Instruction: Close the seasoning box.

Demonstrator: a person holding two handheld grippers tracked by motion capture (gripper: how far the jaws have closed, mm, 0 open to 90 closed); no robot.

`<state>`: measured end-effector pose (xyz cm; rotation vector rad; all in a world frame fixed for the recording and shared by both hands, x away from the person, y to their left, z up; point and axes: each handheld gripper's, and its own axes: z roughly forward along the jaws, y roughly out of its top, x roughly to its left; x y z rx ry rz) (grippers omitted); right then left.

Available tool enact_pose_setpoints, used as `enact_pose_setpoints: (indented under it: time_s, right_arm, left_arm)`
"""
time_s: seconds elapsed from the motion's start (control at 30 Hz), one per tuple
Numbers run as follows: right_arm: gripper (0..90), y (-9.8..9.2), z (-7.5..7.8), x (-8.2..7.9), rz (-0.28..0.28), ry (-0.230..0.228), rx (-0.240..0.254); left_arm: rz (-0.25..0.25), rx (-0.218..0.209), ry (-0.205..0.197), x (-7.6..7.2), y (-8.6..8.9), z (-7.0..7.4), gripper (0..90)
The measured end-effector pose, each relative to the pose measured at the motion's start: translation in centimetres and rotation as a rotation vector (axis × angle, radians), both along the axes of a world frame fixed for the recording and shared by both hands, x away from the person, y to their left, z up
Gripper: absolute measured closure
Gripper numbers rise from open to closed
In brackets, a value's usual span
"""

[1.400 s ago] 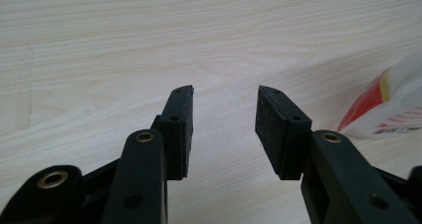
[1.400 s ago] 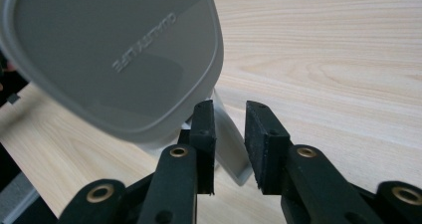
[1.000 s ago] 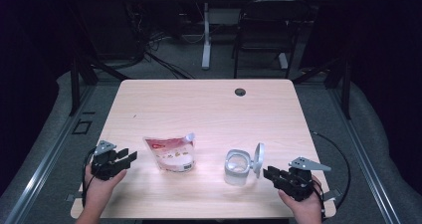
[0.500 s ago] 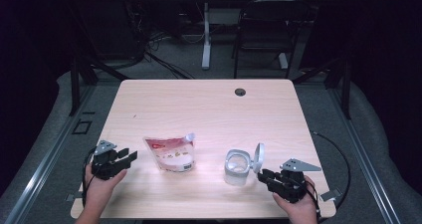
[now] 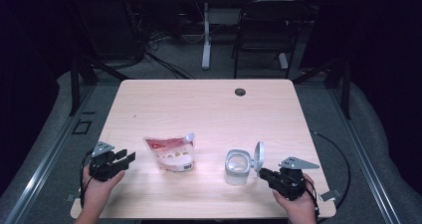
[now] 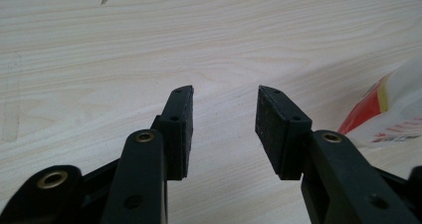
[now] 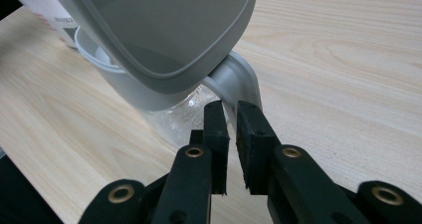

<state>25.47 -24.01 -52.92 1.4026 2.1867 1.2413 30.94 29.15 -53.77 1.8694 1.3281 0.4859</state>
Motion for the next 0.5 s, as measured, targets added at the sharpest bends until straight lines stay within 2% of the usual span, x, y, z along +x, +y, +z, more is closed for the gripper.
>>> enact_pose_setpoints:
  time_s: [0.33,0.5]
  right_arm:
    - [86.0,-0.1,-0.1,1.4,-0.043,-0.006,0.024]
    - [82.4,0.1,-0.3,2.1,-0.045,-0.006,0.036]
  left_arm:
    - [0.025,-0.001,-0.002,-0.7,0.6,-0.1,58.9]
    - [0.041,0.003,0.0,-1.2,1.2,0.0,58.9]
